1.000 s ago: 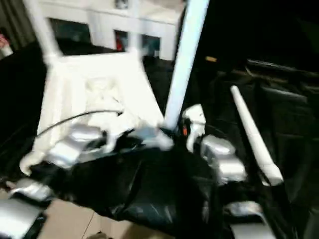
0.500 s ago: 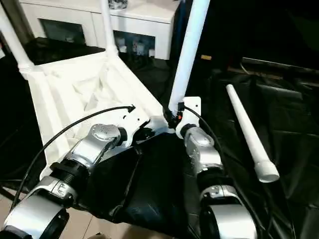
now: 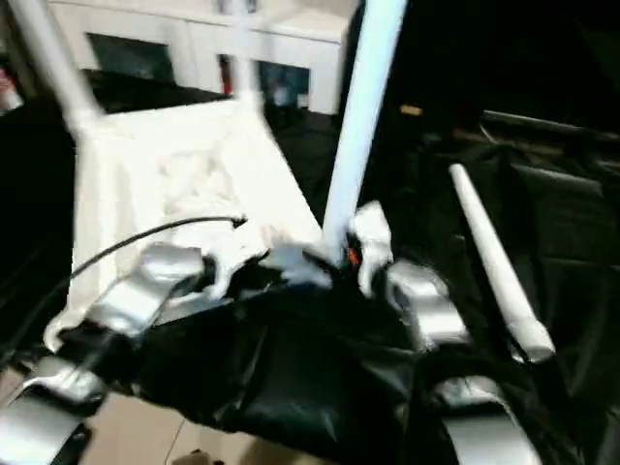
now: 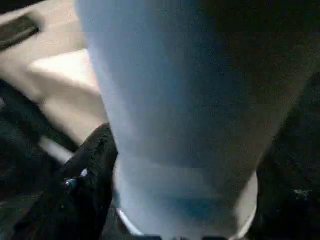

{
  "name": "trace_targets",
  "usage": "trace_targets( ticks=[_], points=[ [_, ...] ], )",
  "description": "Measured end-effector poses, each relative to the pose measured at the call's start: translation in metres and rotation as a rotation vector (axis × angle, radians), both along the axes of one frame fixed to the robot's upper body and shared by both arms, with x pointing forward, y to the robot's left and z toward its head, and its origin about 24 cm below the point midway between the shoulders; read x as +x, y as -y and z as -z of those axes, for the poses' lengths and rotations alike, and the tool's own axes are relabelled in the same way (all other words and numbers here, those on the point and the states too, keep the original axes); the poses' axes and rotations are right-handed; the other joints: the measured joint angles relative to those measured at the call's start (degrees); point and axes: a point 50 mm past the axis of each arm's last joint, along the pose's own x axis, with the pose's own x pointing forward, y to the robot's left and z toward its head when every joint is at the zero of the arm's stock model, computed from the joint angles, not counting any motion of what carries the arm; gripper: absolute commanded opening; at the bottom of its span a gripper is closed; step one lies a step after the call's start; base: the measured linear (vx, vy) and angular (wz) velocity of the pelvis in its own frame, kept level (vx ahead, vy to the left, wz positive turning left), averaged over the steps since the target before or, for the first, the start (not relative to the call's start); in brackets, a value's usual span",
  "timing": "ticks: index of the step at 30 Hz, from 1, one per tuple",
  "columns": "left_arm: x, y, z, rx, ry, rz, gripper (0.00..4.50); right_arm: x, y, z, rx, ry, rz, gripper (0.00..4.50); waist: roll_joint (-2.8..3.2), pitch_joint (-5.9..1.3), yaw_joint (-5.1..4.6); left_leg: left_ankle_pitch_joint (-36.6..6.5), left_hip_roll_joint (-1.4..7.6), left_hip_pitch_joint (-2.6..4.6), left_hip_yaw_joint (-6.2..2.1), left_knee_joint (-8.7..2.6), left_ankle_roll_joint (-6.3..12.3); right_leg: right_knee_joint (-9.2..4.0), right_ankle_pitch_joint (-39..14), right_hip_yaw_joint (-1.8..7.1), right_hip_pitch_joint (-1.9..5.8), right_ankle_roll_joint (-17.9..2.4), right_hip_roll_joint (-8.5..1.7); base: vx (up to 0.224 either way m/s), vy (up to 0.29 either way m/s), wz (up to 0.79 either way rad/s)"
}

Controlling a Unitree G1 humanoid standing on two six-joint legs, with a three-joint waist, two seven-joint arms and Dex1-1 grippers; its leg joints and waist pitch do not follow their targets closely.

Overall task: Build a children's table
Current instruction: Rotate leg to tighten

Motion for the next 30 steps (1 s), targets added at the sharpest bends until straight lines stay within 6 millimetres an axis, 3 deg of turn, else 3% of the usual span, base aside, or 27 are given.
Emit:
trace_targets(
  ticks=[5, 6, 11, 16, 25, 30],
  points=[
    [-0.008, -0.015, -0.002, 0.017, -0.036, 0.126, 0.00, -0.012, 0.010, -0.007, -0.069, -0.014, -0.235, 3.44, -0.01, 0.00, 0.70, 0.0, 0.06, -0.10, -0.01, 0.02, 0.03, -0.02, 0.0, -0.13, -0.02, 0.0, 0.00, 0.000, 0.000, 0.00],
    [-0.008, -0.016, -0.002, 0.019, -0.040, 0.135, 0.00, -0.013, 0.010, -0.008, -0.067, -0.018, -0.254, 3.19, -0.01, 0.00, 0.82, 0.0, 0.08, -0.12, -0.01, 0.04, 0.04, -0.01, 0.0, -0.15, -0.02, 0.0, 0.00, 0.000, 0.000, 0.00],
    [-0.010, -0.021, -0.004, 0.028, -0.055, 0.175, 0.00, -0.017, 0.007, -0.009, -0.039, -0.050, -0.321, 2.86, -0.01, 0.00, 1.45, 0.0, 0.11, -0.15, -0.01, 0.12, 0.05, 0.04, 0.0, -0.18, -0.04, 0.0, 0.00, 0.000, 0.000, 0.00],
    [-0.012, -0.027, -0.006, 0.031, -0.062, 0.212, 0.00, -0.022, 0.006, -0.012, -0.043, -0.055, -0.373, 2.78, -0.01, 0.00, 1.95, 0.0, 0.12, -0.20, -0.02, 0.12, 0.04, 0.04, 0.0, -0.21, -0.07, 0.0, 0.00, 0.000, 0.000, 0.00],
    [-0.013, -0.029, -0.005, 0.036, -0.075, 0.234, 0.00, -0.027, 0.003, -0.008, -0.025, -0.065, -0.377, 2.77, -0.01, 0.00, 2.11, 0.0, 0.13, -0.22, -0.03, 0.20, 0.04, 0.09, 0.0, -0.23, -0.06, 0.0, -0.03, 0.000, 0.000, 0.00],
    [-0.007, -0.023, -0.001, 0.001, -0.057, 0.136, 0.00, -0.024, 0.000, -0.001, 0.053, -0.057, -0.205, 2.77, -0.01, 0.00, 1.73, 0.1, 0.16, -0.13, -0.03, 0.27, 0.03, 0.18, 0.0, -0.23, 0.02, 0.0, -0.04, 0.000, 0.000, 0.00]
  ],
)
